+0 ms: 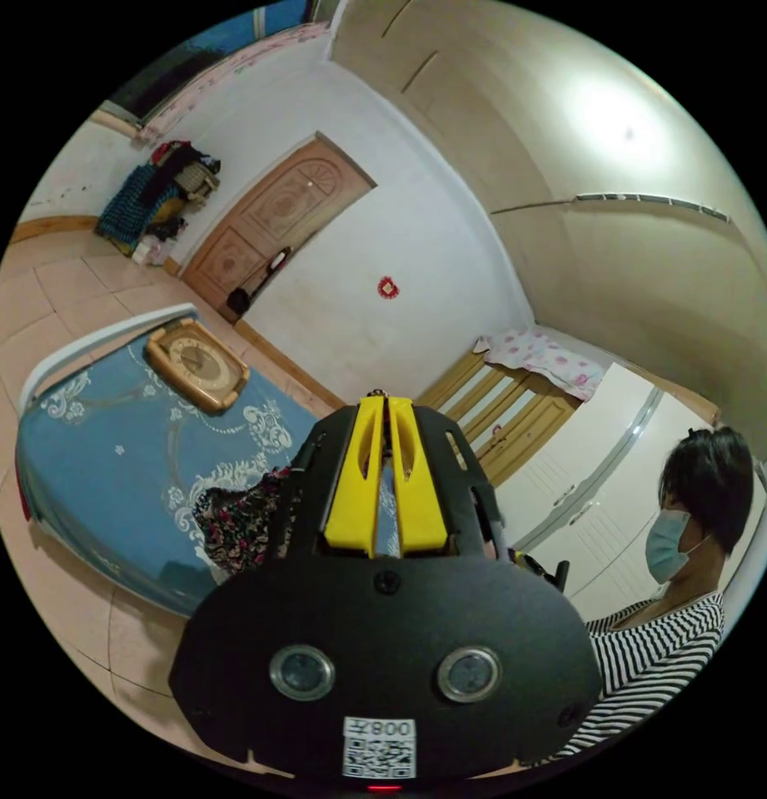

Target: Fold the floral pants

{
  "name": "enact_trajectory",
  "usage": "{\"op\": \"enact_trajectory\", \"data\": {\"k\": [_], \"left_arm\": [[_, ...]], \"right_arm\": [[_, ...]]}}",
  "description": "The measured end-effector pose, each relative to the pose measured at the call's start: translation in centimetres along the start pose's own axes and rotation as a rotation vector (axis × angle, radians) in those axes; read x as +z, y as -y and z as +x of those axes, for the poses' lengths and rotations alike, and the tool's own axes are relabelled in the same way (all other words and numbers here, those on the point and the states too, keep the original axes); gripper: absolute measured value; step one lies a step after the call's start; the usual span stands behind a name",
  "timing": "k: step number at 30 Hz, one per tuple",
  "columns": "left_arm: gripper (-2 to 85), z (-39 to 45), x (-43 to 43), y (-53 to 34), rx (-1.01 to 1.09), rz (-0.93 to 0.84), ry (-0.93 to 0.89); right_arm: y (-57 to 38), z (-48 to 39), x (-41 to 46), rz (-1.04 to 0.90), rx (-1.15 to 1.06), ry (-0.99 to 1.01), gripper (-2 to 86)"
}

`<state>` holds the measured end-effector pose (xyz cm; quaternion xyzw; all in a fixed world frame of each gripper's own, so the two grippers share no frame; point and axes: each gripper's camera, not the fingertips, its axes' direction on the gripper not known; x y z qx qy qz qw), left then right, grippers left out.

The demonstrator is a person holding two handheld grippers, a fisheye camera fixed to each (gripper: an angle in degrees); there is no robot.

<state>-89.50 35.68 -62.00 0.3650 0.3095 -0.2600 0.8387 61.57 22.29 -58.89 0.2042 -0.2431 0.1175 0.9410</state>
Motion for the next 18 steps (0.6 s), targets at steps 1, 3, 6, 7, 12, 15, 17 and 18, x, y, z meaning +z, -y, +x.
{"op": "enact_trajectory", "data": {"k": [1,3,6,7,12,15,17,18], "left_arm": [[0.7,-0.2,0.1,0.3,0.001,0.001,0.009],[0.7,-1.4,1.1,1.3,0.010,-0.003,0.053],[0.8,-3.6,4.1,3.0,-0.004,-0.041,0.115],[0.8,-4.2,4.9,3.3,-0.010,-0.049,0.127],[1.0,-11.8,13.8,4.2,-0.097,-0.190,0.371],[1.3,-17.7,18.3,1.9,-0.240,-0.282,0.463],[1.5,-20.4,20.1,0.2,-0.282,-0.310,0.501],[1.8,-21.9,21.1,-0.8,-0.287,-0.326,0.506]], "right_arm": [[0.3,0.3,0.0,0.011,-0.003,-0.007,0.7],[0.8,0.8,0.6,0.017,-0.009,-0.020,0.7],[2.3,2.1,2.9,0.000,0.001,-0.042,0.8],[3.0,2.6,4.2,-0.018,0.001,-0.059,0.8],[5.9,7.3,13.1,-0.194,0.083,-0.291,1.1],[5.2,11.9,20.3,-0.427,0.163,-0.527,1.4],[3.5,13.9,24.3,-0.535,0.205,-0.640,2.0],[3.1,14.0,25.0,-0.535,0.200,-0.650,2.4]]}}
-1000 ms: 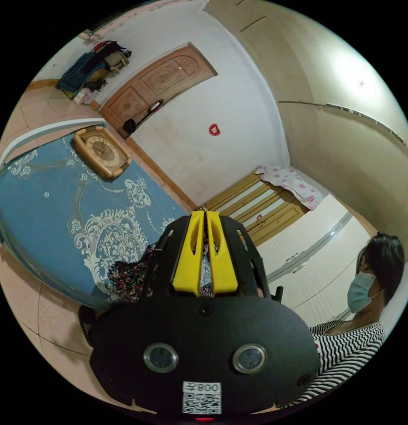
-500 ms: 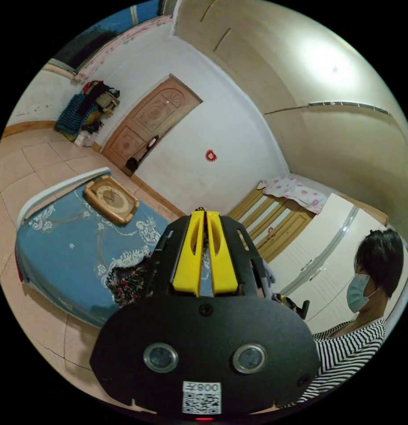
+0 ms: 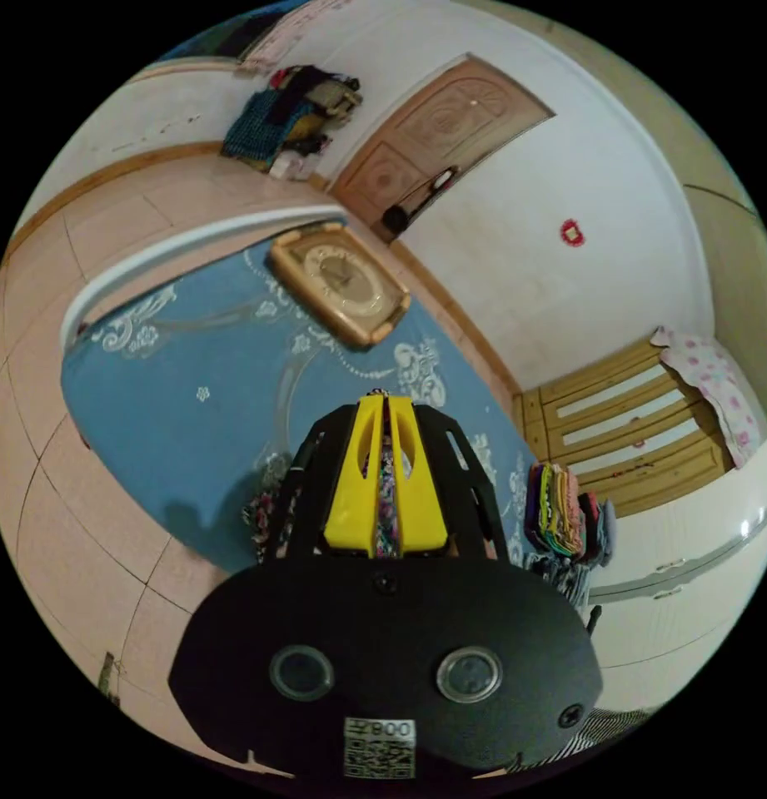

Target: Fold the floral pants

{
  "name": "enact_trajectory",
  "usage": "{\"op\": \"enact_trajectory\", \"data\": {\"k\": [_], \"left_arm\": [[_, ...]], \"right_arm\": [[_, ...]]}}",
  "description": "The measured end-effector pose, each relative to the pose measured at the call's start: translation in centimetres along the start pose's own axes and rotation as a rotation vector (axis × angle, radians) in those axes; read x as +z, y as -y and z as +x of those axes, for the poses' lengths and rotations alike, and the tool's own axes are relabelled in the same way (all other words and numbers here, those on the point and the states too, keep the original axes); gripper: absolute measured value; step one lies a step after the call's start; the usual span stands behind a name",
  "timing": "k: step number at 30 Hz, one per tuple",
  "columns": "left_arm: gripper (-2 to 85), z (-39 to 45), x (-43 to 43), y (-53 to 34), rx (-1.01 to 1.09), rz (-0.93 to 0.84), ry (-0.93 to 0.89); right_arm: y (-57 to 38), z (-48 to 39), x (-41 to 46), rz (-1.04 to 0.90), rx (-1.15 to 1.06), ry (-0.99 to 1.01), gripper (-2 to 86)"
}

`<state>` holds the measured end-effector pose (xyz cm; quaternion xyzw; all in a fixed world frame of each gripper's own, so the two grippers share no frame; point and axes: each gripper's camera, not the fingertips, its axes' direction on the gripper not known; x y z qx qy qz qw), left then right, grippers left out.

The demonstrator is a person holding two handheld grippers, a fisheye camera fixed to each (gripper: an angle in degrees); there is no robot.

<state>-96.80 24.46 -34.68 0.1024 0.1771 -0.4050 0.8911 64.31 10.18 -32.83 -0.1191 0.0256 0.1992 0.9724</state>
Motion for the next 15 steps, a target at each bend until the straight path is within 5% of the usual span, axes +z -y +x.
{"op": "enact_trajectory", "data": {"k": [15], "left_arm": [[7.6,-7.7,11.1,-4.5,-0.041,-0.050,-0.117]], "right_arm": [[3.1,-15.7,15.1,-0.144,-0.521,-0.146,9.4]]}}
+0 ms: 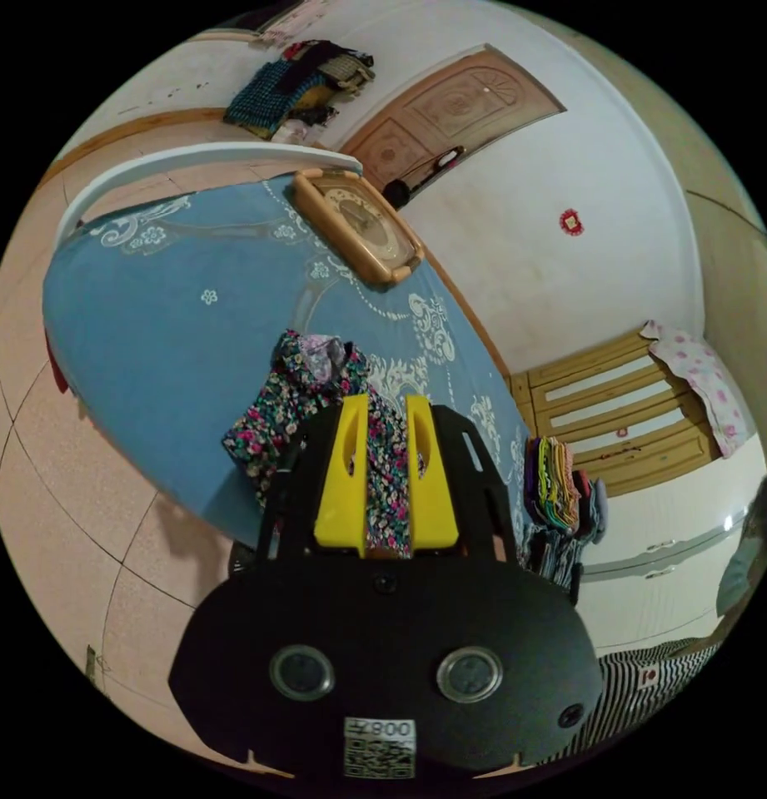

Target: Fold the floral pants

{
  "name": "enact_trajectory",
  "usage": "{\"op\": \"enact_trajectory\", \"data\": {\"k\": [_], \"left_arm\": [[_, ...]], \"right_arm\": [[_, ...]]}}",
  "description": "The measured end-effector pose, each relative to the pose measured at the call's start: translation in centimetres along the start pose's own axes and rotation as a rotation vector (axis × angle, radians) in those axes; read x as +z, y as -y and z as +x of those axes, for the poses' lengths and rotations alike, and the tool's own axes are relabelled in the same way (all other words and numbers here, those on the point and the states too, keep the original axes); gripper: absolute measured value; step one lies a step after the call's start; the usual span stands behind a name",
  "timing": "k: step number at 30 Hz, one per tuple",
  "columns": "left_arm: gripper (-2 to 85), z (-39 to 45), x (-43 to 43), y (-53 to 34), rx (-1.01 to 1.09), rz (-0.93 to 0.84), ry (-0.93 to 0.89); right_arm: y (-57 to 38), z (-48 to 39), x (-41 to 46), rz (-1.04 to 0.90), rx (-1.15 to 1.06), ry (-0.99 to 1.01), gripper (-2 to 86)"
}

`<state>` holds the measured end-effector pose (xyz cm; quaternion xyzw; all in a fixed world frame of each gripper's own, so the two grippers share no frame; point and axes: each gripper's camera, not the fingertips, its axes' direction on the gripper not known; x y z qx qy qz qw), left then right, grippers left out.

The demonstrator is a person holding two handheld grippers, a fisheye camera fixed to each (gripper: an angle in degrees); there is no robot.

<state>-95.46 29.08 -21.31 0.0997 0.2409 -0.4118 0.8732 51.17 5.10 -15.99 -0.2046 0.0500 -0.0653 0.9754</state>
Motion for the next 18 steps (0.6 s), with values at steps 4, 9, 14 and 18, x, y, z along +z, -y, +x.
{"op": "enact_trajectory", "data": {"k": [4,9,14,18], "left_arm": [[7.9,-0.6,4.1,-0.7,0.007,-0.098,-0.044],[8.1,-1.4,11.3,0.0,-0.009,-0.194,-0.077],[3.6,-2.3,16.8,0.9,-0.038,-0.278,0.047],[1.1,-2.5,18.8,1.4,-0.013,-0.293,0.074]], "right_arm": [[1.4,-0.5,1.7,0.014,-0.017,-0.010,9.8],[3.4,-2.0,3.3,0.029,-0.118,-0.066,9.1],[6.9,-3.0,6.4,-0.015,-0.111,-0.073,3.4],[8.8,-3.2,7.3,-0.022,-0.095,-0.062,0.7]]}}
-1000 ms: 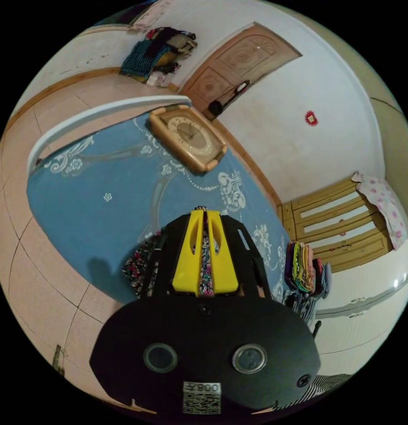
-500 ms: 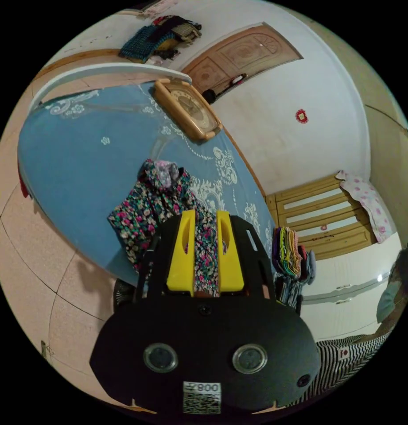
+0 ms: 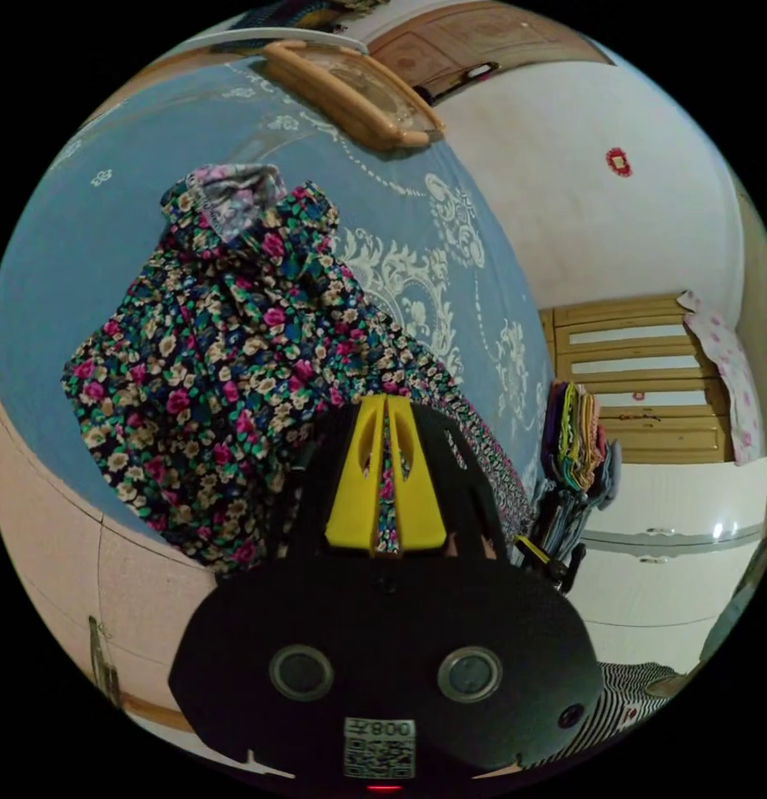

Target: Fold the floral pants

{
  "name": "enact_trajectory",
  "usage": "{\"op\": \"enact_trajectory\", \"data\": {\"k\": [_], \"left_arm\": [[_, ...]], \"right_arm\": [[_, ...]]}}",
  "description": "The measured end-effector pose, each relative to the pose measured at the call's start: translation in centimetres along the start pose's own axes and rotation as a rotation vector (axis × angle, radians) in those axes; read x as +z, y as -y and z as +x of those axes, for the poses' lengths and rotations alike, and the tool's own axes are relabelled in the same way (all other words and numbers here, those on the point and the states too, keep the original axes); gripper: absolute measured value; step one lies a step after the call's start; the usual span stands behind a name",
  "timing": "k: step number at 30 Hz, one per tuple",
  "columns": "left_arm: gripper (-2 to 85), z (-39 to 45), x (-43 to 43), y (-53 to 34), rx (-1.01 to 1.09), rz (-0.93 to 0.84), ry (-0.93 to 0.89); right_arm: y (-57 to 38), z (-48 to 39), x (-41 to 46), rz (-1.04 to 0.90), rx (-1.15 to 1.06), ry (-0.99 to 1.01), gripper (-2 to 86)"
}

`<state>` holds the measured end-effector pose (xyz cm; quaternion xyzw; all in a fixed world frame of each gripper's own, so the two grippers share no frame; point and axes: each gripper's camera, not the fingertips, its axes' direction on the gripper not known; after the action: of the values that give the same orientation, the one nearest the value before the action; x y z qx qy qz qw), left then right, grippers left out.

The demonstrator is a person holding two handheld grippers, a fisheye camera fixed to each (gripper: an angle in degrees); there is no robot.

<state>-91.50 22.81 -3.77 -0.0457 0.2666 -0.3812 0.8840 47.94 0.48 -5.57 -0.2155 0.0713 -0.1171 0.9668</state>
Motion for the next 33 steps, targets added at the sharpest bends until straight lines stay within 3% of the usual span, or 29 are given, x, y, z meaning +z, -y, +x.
{"op": "enact_trajectory", "data": {"k": [7,14,20,33], "left_arm": [[1.5,0.0,-0.4,0.8,0.059,0.086,-0.012],[7.0,-2.8,1.0,1.3,-0.061,0.090,0.096],[2.9,-4.5,2.8,1.7,-0.128,0.060,0.143],[0.3,-1.1,-1.2,3.4,0.053,0.223,-0.001]], "right_arm": [[2.8,-0.1,-1.7,0.076,-0.006,-0.032,-0.3],[5.8,0.3,-2.8,0.118,-0.020,-0.058,-0.4],[7.8,1.3,-2.3,0.088,-0.020,-0.051,-0.4],[11.6,5.0,-4.7,0.203,-0.020,-0.067,-0.4]]}}
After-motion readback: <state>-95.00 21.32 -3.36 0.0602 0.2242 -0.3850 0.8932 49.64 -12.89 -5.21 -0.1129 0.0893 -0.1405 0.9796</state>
